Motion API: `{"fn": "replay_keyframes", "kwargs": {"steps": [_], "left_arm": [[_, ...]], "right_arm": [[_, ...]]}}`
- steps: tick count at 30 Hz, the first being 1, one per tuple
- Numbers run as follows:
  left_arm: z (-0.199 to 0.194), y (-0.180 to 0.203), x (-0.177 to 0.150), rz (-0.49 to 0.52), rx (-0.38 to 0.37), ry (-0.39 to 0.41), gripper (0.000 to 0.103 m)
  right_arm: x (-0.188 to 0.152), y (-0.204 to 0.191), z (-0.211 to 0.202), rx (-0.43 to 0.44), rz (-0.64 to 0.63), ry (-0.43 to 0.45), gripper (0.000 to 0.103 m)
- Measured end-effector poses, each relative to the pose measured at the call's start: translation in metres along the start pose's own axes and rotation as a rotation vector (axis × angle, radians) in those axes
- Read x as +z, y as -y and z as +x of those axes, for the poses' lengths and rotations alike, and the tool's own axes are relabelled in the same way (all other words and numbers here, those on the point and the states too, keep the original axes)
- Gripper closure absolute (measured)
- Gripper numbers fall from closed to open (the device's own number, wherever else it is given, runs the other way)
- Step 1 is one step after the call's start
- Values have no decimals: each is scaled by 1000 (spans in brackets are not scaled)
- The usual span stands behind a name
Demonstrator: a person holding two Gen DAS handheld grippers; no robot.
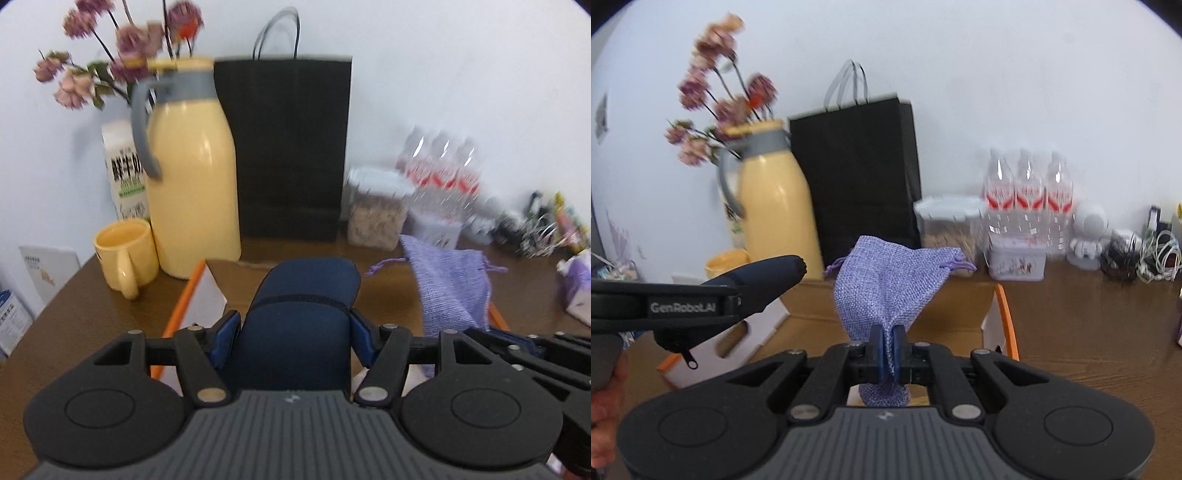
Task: Organize objects
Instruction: 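Carry the pouch and purple bag into the box and open both grippers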
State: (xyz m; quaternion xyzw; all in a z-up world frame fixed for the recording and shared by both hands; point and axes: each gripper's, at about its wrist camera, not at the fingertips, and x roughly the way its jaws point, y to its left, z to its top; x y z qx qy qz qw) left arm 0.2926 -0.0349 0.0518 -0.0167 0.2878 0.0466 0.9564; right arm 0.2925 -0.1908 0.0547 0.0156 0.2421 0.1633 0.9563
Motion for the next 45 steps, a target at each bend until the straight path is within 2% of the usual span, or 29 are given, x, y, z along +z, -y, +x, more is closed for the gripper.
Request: {"fn": "replay_keyframes", "kwargs": {"steps": [5, 11, 12, 13, 14, 15, 17, 19, 21, 26, 30, 38, 45], "left_arm": [[39, 5, -10, 7, 46, -111, 40], [59, 6, -18, 18, 52, -179, 36], [59, 6, -19, 17, 48, -178, 32], [57, 6, -19, 21, 48, -165, 26], [53, 5, -19, 26, 46, -146, 9], [49, 5, -18, 28, 45, -126, 0], [40, 4, -17, 36, 45, -87, 0], [35, 3, -15, 44, 43, -82, 0], [33, 1, -13, 43, 55, -78, 0], [22, -7, -10, 23, 63, -61, 0], [4, -13, -11, 28, 55, -30, 0], [-42, -29, -20, 35, 20, 41, 0], [-81, -44, -43, 46, -1, 71, 0]], "right_arm": [[-2, 18, 35, -23, 5, -88, 99], [-8, 30, 50, -34, 13, -135, 95], [-8, 30, 52, -34, 10, -139, 86], [-9, 30, 52, -38, 9, -140, 82], [-9, 31, 52, -47, 11, -139, 70], [-9, 32, 52, -51, 16, -136, 54], [-8, 35, 50, -46, 32, -122, 39], [-8, 35, 46, -34, 33, -109, 31], [-8, 32, 43, -30, 26, -101, 13], [-6, 25, 32, -29, 8, -74, 12], [-4, 19, 14, -35, -12, -45, 0], [-9, 4, -36, -50, -81, 28, 0], [-29, -5, -82, -55, -126, 60, 0]]}}
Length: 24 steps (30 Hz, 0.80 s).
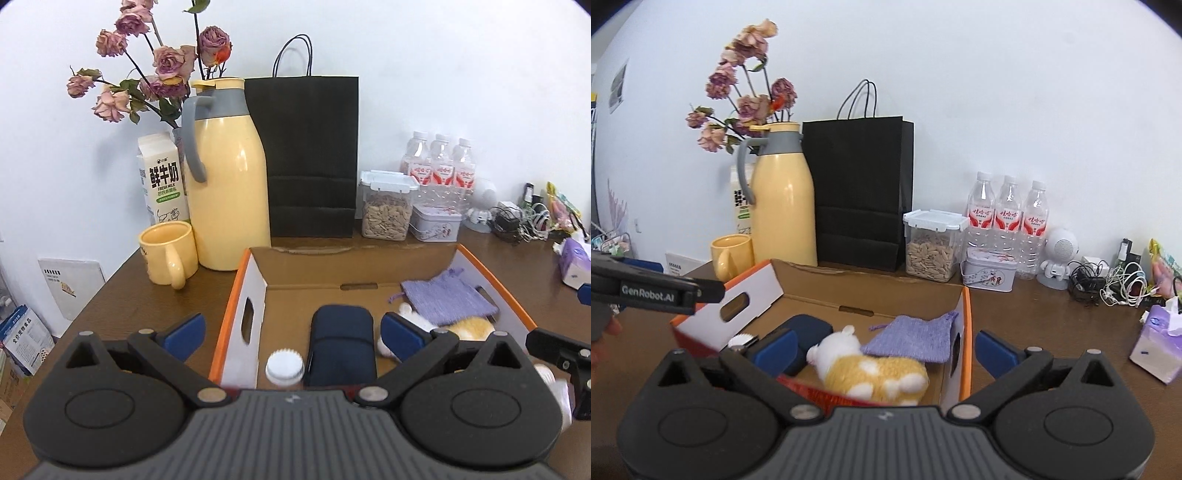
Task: Organize objects
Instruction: 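Carry the pouch and purple bag into the box and open both grippers, then grasp the yellow sponge block with the left gripper while the right gripper grasps the clear plastic bag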
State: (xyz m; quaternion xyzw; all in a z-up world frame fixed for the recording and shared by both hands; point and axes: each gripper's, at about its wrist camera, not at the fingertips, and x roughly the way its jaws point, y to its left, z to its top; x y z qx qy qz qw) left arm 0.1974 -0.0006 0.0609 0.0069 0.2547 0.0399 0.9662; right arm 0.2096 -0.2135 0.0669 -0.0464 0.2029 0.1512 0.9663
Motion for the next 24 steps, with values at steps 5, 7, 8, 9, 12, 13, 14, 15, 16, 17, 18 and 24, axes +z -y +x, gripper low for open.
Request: {"fn": "replay_keyframes", "kwargs": {"steps": [5, 7, 8, 9, 12, 13, 14, 15, 16, 17, 18, 24], "left_arm": [[-24, -4, -28, 47, 3, -12, 0], [-32, -7, -39, 56, 5, -22, 0], [-36, -10, -44, 54, -1, -27, 0], [-40, -12, -50, 50, -10, -31, 0], [-50, -19, -67, 39, -28, -42, 0], [-52, -20, -73, 40, -33, -54, 0], [-54, -20, -79, 41, -38, -66, 0], [-56, -20, -85, 40, -42, -79, 0], [-58, -20, -90, 39, -46, -92, 0], [-58, -20, -96, 39, -51, -107, 0], [-59, -19, -101, 39, -58, -122, 0], [-54, -8, -124, 64, -80, -194, 0]], "right_arm": [[-21, -3, -28, -20, -13, -6, 0], [-32, -3, -38, -21, -4, -16, 0], [-38, -3, -44, -18, 3, -24, 0], [-44, -2, -48, -17, 9, -34, 0], [-61, -2, -60, -33, 13, -64, 0], [-66, -3, -63, -38, 14, -73, 0], [-71, -3, -66, -41, 18, -84, 0], [-77, -2, -68, -44, 25, -94, 0], [-82, -1, -71, -48, 35, -104, 0], [-86, -1, -72, -51, 42, -112, 0], [-91, 0, -73, -56, 50, -120, 0], [-107, 0, -77, -77, 73, -152, 0]]}}
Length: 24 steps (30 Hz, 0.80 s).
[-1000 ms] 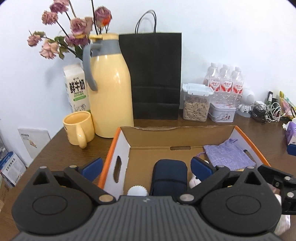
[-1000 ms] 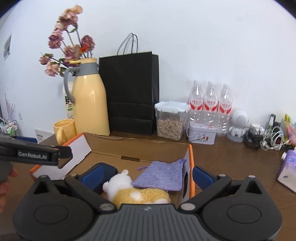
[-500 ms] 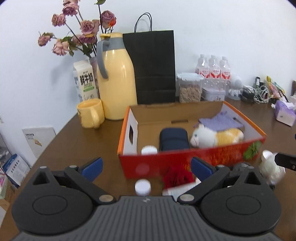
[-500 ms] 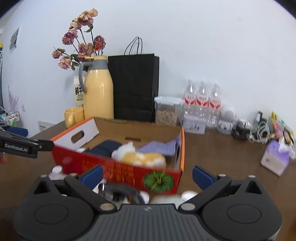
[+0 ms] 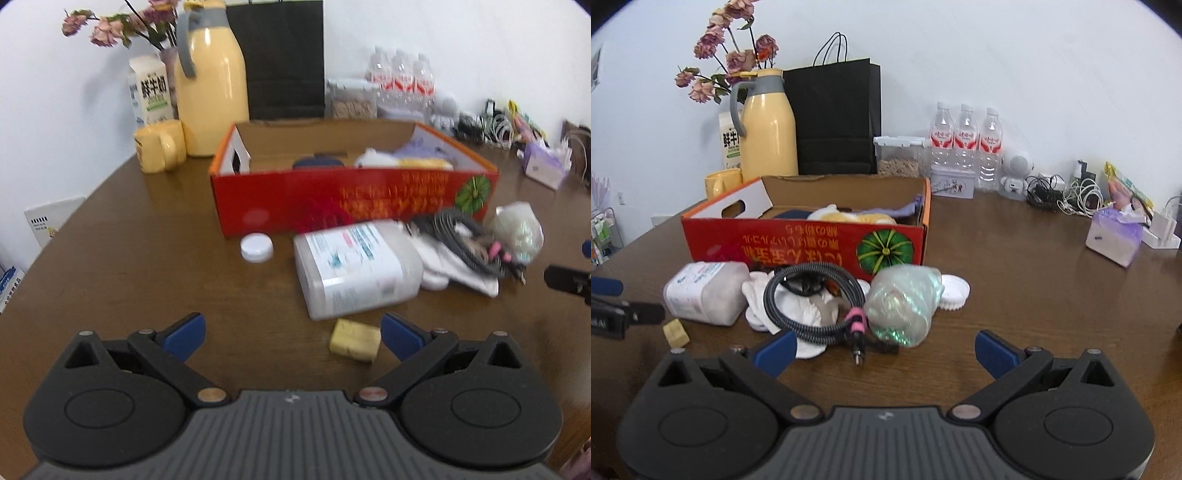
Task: Organize objects
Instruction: 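Grasp the yellow sponge block with the left gripper while the right gripper grasps the clear plastic bag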
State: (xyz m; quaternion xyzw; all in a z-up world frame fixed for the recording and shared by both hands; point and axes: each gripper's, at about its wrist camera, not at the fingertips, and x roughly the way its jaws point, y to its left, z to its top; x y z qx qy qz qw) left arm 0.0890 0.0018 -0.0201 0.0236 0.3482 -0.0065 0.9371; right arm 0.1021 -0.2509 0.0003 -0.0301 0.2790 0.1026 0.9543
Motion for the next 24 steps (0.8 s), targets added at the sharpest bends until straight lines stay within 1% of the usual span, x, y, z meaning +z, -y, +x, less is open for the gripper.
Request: {"fn": "replay_keyframes", "kwargs": {"steps": [8, 9, 10, 11, 12, 13, 14, 15, 18, 24], "left_arm": [[10, 9, -8, 6, -16, -21, 0], [12, 10, -9, 9, -19, -20, 1], [12, 12, -9, 11, -24, -20, 5], [13, 14, -10, 13, -30, -23, 18], [15, 16, -10, 15, -35, -31, 34], [13, 16, -10, 11, -52, -21, 42], [11, 17, -10, 14, -58, -16, 62], [10, 18, -10, 15, -68, -13, 72], [7, 16, -10, 4, -96, -17, 72], [0, 1, -8, -45, -61, 0, 72]], "right_arm": [[-4, -4, 2, 14, -5, -11, 0], [-4, -4, 3, 16, -5, -14, 0], [-4, -4, 4, 17, -5, -16, 0], [-4, -4, 5, 17, -6, -20, 0], [-4, -4, 6, 17, -6, -23, 0], [-4, -3, 7, 17, -7, -26, 0], [-5, -3, 9, 17, -6, -29, 0], [-5, -2, 10, 17, -5, -31, 0], [-6, 0, 12, 16, -2, -35, 0], [-4, 4, 20, 7, 0, -37, 0]]}}
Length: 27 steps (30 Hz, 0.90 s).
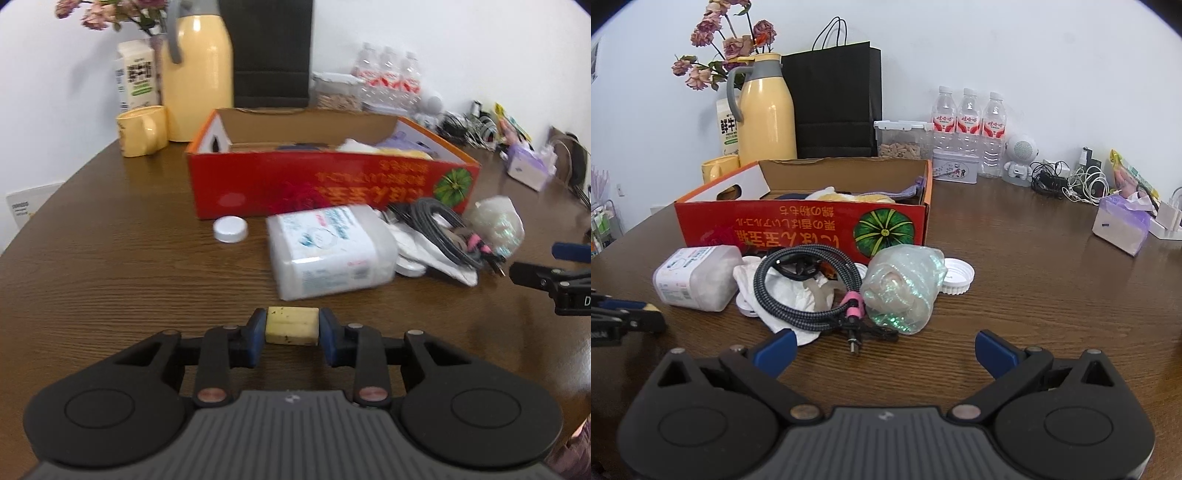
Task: Organize objects
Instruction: 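Grasp the yellow sponge block with the left gripper while the right gripper grasps the clear plastic bag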
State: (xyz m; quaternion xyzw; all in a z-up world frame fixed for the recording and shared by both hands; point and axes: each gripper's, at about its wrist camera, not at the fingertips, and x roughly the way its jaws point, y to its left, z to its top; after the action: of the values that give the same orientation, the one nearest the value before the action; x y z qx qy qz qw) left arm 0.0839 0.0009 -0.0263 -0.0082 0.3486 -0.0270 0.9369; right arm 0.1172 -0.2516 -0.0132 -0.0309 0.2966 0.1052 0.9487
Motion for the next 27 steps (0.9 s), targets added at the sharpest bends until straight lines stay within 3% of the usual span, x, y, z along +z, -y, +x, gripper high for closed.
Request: {"fn": "replay_keyframes", "kwargs": {"steps": [13, 19, 24, 27], "left_arm": [[-14, -35, 13, -64, 98, 60, 72], [-11, -38, 15, -70, 106, 60, 72], [-8, -39, 16, -67, 102, 64, 72], [-8, -39, 17, -67, 101, 66, 72]], "right_arm": [[22, 16, 28, -12, 21, 27, 1], [26, 20, 43, 23, 49, 0, 23], [26, 20, 47, 44, 59, -13, 62], [26, 22, 45, 55, 66, -3, 72]]}}
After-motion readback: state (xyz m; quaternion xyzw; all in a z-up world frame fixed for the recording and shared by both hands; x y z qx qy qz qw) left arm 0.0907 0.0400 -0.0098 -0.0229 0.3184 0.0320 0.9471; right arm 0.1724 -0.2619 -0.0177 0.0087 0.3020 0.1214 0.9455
